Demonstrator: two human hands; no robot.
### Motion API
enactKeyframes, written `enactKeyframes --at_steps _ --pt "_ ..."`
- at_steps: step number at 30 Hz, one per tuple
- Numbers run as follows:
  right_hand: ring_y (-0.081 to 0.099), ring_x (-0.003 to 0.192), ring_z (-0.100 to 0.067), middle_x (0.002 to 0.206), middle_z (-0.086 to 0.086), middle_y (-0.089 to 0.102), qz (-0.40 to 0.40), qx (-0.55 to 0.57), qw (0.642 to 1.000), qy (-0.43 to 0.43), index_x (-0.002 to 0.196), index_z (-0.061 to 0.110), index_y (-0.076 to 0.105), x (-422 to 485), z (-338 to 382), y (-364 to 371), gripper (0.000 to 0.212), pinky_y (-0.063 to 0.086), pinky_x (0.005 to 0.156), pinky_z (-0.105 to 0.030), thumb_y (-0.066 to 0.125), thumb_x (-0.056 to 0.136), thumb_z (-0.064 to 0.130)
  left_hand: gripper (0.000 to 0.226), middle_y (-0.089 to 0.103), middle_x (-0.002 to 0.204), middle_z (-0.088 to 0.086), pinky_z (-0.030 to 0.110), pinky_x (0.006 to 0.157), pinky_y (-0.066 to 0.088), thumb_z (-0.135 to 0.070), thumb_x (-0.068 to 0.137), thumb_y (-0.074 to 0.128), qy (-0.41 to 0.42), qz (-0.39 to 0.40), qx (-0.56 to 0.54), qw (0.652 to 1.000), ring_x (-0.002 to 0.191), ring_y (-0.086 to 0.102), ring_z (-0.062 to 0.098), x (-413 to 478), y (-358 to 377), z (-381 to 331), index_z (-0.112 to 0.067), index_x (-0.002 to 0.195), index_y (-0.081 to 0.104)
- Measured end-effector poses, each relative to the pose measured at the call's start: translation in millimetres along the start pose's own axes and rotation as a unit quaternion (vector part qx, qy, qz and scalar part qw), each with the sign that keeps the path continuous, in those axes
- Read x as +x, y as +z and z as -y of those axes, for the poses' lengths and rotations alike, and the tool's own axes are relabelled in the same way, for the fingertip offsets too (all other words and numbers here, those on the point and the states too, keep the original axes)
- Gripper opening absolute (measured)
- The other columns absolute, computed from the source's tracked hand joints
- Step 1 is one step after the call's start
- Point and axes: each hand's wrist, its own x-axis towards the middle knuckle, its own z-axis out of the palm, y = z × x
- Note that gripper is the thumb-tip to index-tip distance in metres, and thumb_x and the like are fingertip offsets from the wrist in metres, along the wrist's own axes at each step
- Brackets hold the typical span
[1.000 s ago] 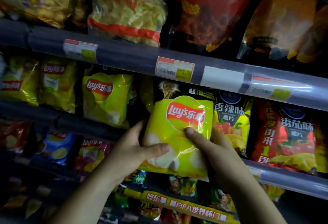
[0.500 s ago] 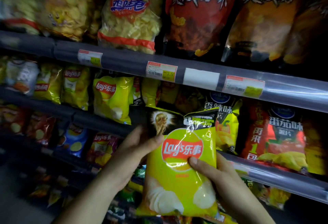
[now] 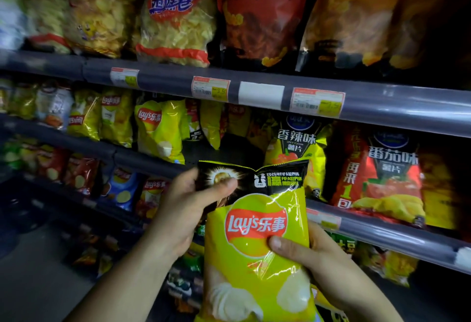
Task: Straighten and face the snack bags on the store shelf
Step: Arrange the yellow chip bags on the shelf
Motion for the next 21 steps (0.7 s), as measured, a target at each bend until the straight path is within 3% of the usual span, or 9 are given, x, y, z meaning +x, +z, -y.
enactKeyframes --at_steps 4,8,11,13,14,16,18,20,21 --pt "0.074 0.112 -0.038 0.121 -0.018 0.077 0.023 0.006 1.0 -0.007 0.117 0.019 0.075 -12.3 -2.5 -4.9 0.064 0.06 0.095 -0.048 0.098 0.059 0.035 0.019 0.076 0.08 0.01 0.029 0.067 0.057 -0.023 0.07 0.073 0.015 -0.017 -0.01 1.0 0.074 0.072 0.02 -2.0 -1.6 -6.4 -0.009 0.082 0.079" --pt "0.072 0.115 -0.04 0.124 -0.02 0.075 0.034 0.015 0.999 -0.005 0.119 0.018 0.074 -15.7 -3.9 -8.5 0.068 0.057 0.099 -0.051 0.097 0.058 0.039 0.019 0.076 0.077 0.011 0.028 0.06 0.059 -0.021 0.079 0.067 -0.017 -0.02 -0.035 0.999 0.069 0.072 0.019 1.0 -7.2 -8.4 -0.005 0.081 0.078" --pt "0.072 0.113 -0.042 0.123 -0.023 0.074 0.038 0.028 0.999 0.002 0.122 0.011 0.072 -13.3 -1.2 -10.9 0.063 0.06 0.092 -0.047 0.094 0.065 0.028 0.027 0.072 0.085 0.017 0.031 0.061 0.06 -0.018 0.09 0.06 -0.068 -0.023 -0.076 0.994 0.071 0.071 0.024 7.0 -12.5 -7.6 0.005 0.103 0.067" --pt "0.075 0.108 -0.041 0.119 -0.025 0.076 0.028 0.04 0.999 -0.001 0.122 0.004 0.072 -12.1 1.9 -11.5 0.051 0.063 0.082 -0.04 0.084 0.073 0.015 0.028 0.077 0.082 0.015 0.029 0.061 0.061 -0.018 0.098 0.051 -0.091 -0.029 -0.113 0.989 0.07 0.075 0.022 13.1 -23.0 -7.3 0.004 0.099 0.068" --pt "0.075 0.105 -0.041 0.117 -0.025 0.076 0.021 0.046 0.999 -0.002 0.12 0.003 0.073 -11.1 3.7 -10.4 0.051 0.064 0.078 -0.038 0.084 0.071 0.014 0.031 0.078 0.081 0.014 0.028 0.062 0.062 -0.019 0.1 0.047 -0.084 -0.048 -0.128 0.987 0.073 0.077 0.022 17.6 -32.3 -7.0 0.002 0.097 0.07" --pt "0.076 0.104 -0.043 0.115 -0.026 0.076 0.007 0.063 0.998 0.002 0.116 0.004 0.074 -8.0 5.9 -6.9 0.071 0.065 0.076 -0.04 0.099 0.052 0.022 0.036 0.08 0.088 0.017 0.03 0.074 0.061 -0.022 0.104 0.042 -0.045 -0.091 -0.113 0.988 0.092 0.077 0.027 26.9 -51.8 -7.2 0.001 0.101 0.07" --pt "0.075 0.103 -0.044 0.115 -0.026 0.077 -0.025 0.067 0.997 0.001 0.117 0.007 0.073 -0.7 7.5 0.7 0.089 0.065 0.079 -0.046 0.104 0.038 0.032 0.049 0.078 0.099 0.02 0.036 0.085 0.057 -0.034 0.106 0.033 -0.045 -0.086 -0.07 0.993 0.104 0.073 0.032 30.5 -62.1 -6.0 0.0 0.108 0.069" --pt "0.076 0.101 -0.045 0.112 -0.025 0.078 -0.071 0.059 0.996 -0.013 0.115 0.009 0.073 9.1 9.8 11.0 0.087 0.061 0.087 -0.052 0.103 0.038 0.037 0.064 0.078 0.106 0.018 0.042 0.091 0.054 -0.056 0.099 0.031 -0.107 -0.02 -0.026 0.994 0.104 0.073 0.031 29.4 -57.0 5.1 -0.006 0.112 0.07" --pt "0.076 0.1 -0.045 0.111 -0.025 0.078 -0.09 0.056 0.994 -0.02 0.114 0.009 0.073 13.4 11.7 17.0 0.081 0.058 0.09 -0.054 0.101 0.044 0.037 0.065 0.077 0.11 0.016 0.046 0.093 0.054 -0.067 0.09 0.041 -0.148 0.018 -0.015 0.989 0.104 0.073 0.029 24.4 -48.9 8.4 -0.013 0.111 0.071"
